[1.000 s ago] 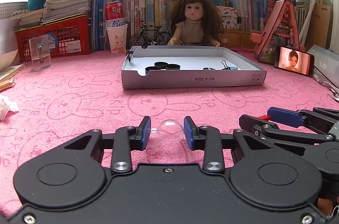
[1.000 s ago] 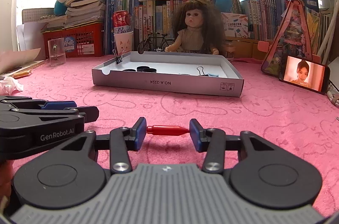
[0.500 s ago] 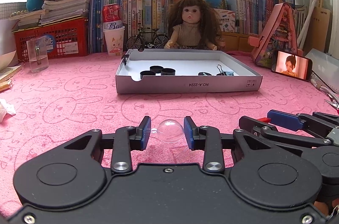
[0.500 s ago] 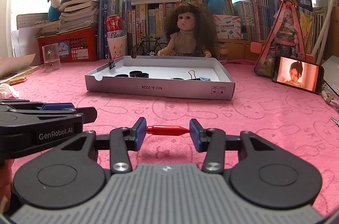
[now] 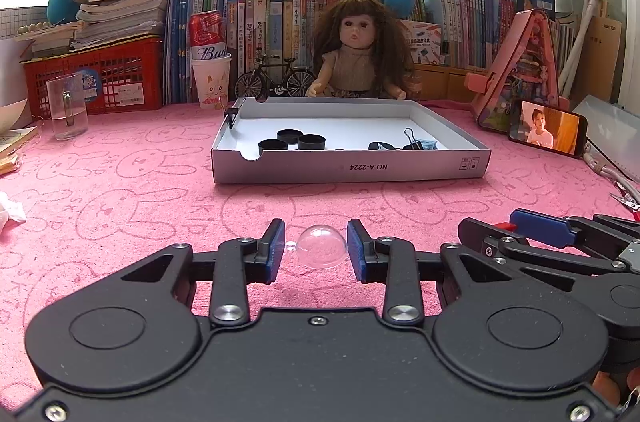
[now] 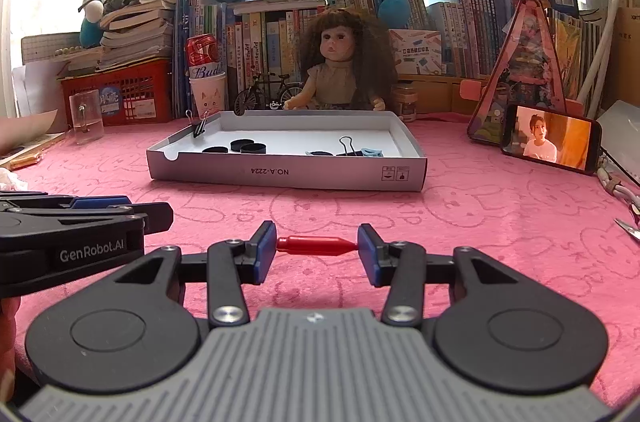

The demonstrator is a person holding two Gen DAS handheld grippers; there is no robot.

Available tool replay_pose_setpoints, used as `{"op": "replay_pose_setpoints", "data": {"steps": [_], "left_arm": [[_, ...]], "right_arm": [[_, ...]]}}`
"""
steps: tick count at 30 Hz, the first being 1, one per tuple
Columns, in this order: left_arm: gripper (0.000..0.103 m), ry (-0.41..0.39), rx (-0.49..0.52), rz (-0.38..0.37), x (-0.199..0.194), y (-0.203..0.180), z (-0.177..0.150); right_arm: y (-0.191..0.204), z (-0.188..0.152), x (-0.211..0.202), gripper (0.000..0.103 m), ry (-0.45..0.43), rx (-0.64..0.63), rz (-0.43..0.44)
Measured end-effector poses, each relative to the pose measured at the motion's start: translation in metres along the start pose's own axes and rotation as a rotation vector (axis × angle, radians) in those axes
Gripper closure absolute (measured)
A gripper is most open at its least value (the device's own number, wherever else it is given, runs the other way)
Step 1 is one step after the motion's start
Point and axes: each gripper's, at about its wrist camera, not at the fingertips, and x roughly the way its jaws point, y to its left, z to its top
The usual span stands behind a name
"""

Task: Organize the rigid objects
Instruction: 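Lift and carry the clear ball and red crayon toward the tray with both tools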

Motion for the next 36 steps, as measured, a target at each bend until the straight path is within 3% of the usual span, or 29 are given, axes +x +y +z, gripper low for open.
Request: {"op": "replay_pose_setpoints", "data": {"steps": [36], "left_arm": [[0.071, 0.011, -0.001, -0.04, 0.029, -0.014, 0.027]], "right_arm": [[-0.019, 0.022, 0.025, 0.053, 0.054, 0.043, -0.006]]}}
